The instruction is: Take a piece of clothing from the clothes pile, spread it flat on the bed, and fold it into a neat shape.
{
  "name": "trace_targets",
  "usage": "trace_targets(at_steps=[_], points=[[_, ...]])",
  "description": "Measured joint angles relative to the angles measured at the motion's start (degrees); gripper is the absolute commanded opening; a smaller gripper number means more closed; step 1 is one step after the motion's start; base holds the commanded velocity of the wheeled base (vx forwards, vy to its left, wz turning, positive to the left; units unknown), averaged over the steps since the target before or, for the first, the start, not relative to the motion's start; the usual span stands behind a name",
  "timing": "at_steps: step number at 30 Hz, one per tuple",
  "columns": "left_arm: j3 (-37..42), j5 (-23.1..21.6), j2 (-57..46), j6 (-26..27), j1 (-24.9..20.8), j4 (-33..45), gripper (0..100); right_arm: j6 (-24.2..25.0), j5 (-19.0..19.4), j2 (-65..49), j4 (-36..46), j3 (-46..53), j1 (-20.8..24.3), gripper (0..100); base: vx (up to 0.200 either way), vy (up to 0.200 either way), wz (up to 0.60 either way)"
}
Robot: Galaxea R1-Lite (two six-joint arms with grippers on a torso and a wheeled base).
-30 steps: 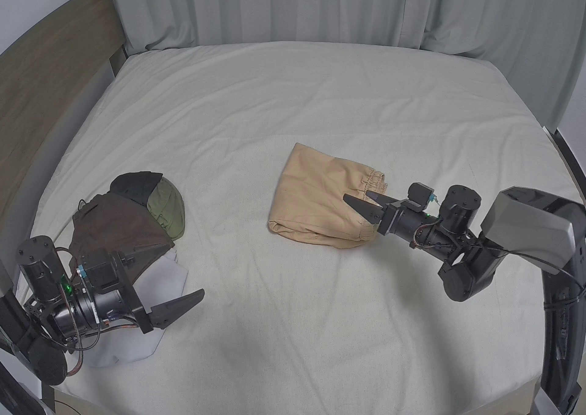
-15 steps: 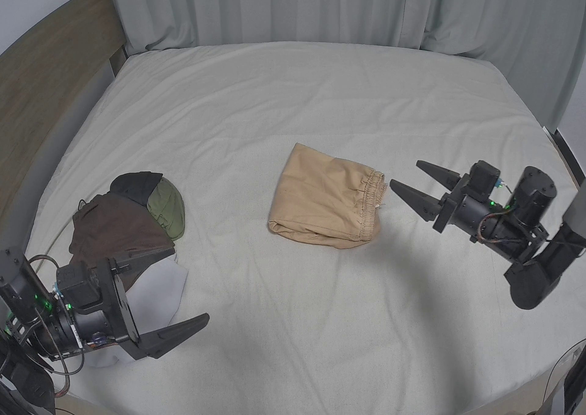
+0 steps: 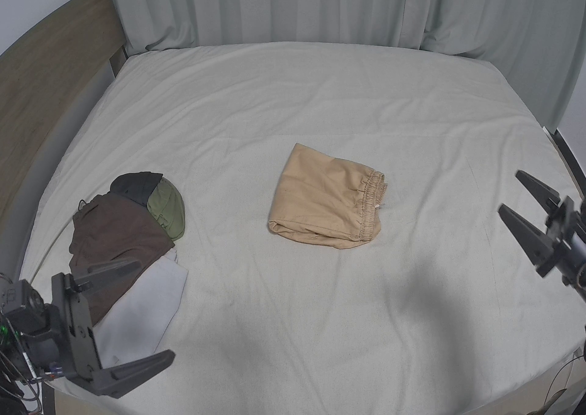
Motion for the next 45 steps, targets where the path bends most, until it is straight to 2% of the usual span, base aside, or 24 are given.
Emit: trace_targets(at_steps=[2,7,13,17,19,21,23,25,26,30,32,36,42,45], points=[[0.0,1.2,-3.2,-0.2,-0.2,3.1,100,-0.1,0.4,-4.0,1.7,2.2,-1.0,100,0.000,0.000,0.00],[0.0,4.5,-13.2,-0.9,-0.2,12.3,100,-0.2,1.0,-17.9,12.1,5.0,-3.4,100,0.000,0.000,0.00],[0.0,6.8,-24.0,-1.8,1.7,22.3,100,-0.5,1.3,-34.9,30.4,5.6,-4.8,100,0.000,0.000,0.00],[0.0,7.9,-32.6,-2.2,4.2,31.9,100,-1.1,1.1,-47.3,47.0,5.6,-5.6,100,0.000,0.000,0.00],[0.0,8.2,-35.6,-2.4,5.2,35.3,100,-1.5,0.6,-50.9,52.8,5.6,-5.8,100,0.000,0.000,0.00],[0.0,8.8,-39.6,-2.6,6.6,40.0,100,-2.0,-1.6,-55.6,60.8,5.6,-6.1,100,0.000,0.000,0.00],[0.0,9.7,-43.1,-2.6,8.0,44.1,100,-2.3,-5.6,-59.5,67.8,5.7,-6.4,100,0.000,0.000,0.00],[0.0,10.7,-46.2,-2.6,9.8,47.9,100,-2.4,-11.8,-62.8,73.0,5.7,-6.7,100,0.000,0.000,0.00],[0.0,11.3,-48.3,-2.5,11.3,51.3,100,-2.5,-16.9,-64.8,75.6,5.7,-6.8,100,0.000,0.000,0.00],[0.0,12.7,-54.1,-2.0,15.3,62.1,100,-2.9,-27.8,-69.2,79.4,5.7,-7.2,100,0.000,0.000,0.00],[0.0,13.6,-56.5,-1.8,16.9,66.2,100,-3.4,-30.7,-70.9,80.7,5.6,-7.3,100,0.000,0.000,0.00],[0.0,18.4,-60.2,-1.5,19.3,68.5,100,-5.1,-31.5,-73.6,83.8,5.6,-7.5,100,0.000,0.000,0.00],[0.0,33.6,-63.2,-1.2,21.0,68.8,100,-6.0,-30.8,-75.5,85.5,5.6,-7.8,100,0.000,0.000,0.00],[0.0,37.0,-63.8,-1.3,21.4,69.3,100,-7.3,-29.8,-75.9,86.1,5.6,-7.8,100,0.000,0.000,0.00]])
